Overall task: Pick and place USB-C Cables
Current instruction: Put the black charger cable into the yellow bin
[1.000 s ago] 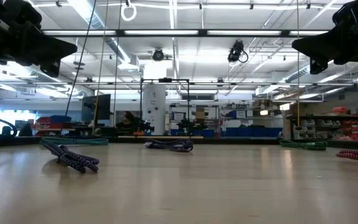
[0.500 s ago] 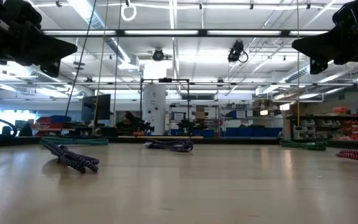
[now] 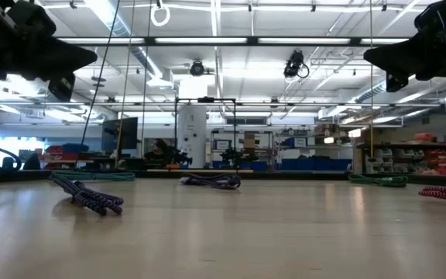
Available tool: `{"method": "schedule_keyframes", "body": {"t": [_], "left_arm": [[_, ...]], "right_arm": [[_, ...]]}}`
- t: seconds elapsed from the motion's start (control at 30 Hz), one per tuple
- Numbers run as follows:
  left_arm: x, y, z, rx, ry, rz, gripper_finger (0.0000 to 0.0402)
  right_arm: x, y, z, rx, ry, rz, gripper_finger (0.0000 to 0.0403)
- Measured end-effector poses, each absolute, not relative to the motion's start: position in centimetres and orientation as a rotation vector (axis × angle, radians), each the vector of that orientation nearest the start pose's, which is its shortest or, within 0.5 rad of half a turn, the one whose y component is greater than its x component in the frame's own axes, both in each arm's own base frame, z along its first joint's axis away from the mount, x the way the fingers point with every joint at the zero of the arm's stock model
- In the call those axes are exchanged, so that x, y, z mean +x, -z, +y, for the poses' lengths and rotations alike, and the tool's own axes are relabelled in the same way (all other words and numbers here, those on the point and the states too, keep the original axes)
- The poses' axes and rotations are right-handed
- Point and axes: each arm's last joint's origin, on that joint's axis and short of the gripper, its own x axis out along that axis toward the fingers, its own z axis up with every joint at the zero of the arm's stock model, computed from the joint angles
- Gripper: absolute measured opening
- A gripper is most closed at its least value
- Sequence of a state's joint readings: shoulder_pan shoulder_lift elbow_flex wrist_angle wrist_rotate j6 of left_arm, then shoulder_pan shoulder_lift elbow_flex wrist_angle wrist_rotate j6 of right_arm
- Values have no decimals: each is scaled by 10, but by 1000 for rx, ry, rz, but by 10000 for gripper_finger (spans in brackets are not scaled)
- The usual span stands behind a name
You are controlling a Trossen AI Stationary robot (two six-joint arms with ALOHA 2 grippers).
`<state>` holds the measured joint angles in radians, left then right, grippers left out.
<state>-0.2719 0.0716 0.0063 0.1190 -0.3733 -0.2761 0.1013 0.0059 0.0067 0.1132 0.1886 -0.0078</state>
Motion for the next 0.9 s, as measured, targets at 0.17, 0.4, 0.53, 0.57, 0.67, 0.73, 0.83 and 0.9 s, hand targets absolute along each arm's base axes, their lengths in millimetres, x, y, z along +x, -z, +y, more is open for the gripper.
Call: {"method": "schedule_keyframes", "body": {"t": [0.17, 0.4, 0.53, 0.57, 0.67, 0.73, 0.83, 0.9], "left_arm": [[98, -180, -16, -342, -95, -156, 9], [95, -194, -15, -348, -99, -293, 9], [94, -197, -14, -351, -108, -325, 9], [94, -196, -14, -363, -107, -316, 9], [96, -191, -15, -384, -107, -271, 13], [97, -190, -15, -385, -109, -259, 22], [100, -188, -15, -375, -119, -231, 42], [102, -185, -16, -373, -123, -205, 57]], "right_arm": [[96, -180, 4, 87, 82, -156, 19], [95, -187, 4, 187, 69, -232, 19], [93, -194, 4, 205, 62, -310, 19], [92, -196, 4, 207, 61, -327, 19], [91, -198, 4, 209, 59, -354, 19], [91, -199, 4, 210, 58, -364, 19], [91, -200, 4, 209, 58, -369, 19], [91, -200, 4, 176, 65, -369, 19]]}}
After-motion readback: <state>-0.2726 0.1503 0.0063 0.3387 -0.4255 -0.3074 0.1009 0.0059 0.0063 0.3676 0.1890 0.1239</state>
